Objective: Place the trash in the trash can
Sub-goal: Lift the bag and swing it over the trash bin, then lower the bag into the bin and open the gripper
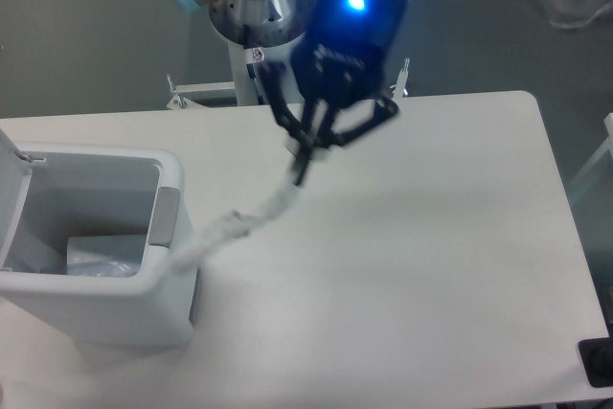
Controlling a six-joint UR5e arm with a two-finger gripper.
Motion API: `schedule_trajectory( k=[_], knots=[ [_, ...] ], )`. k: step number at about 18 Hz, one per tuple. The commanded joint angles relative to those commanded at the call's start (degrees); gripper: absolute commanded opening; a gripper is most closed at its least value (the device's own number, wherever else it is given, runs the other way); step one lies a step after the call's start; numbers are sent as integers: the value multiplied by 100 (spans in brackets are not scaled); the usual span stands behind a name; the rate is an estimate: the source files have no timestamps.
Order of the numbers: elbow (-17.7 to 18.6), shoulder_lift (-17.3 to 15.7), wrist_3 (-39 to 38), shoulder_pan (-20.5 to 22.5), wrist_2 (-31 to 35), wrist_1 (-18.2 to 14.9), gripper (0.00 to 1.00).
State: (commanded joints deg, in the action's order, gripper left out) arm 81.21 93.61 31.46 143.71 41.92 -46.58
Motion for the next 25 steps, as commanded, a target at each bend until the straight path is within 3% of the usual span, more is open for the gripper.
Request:
schedule_trajectory(
  k=[7,10,21,22,24,25],
  knots=[
    [684,-413,1001,-607,35,9,0],
    [966,-501,1256,-660,35,9,0],
    [1335,-159,1459,-985,62,9,0],
    [1414,-150,1459,-1029,62,17,2],
    [1485,-132,1459,-1065,62,0,17],
    [1538,-132,1459,-1073,62,9,30]
  ],
)
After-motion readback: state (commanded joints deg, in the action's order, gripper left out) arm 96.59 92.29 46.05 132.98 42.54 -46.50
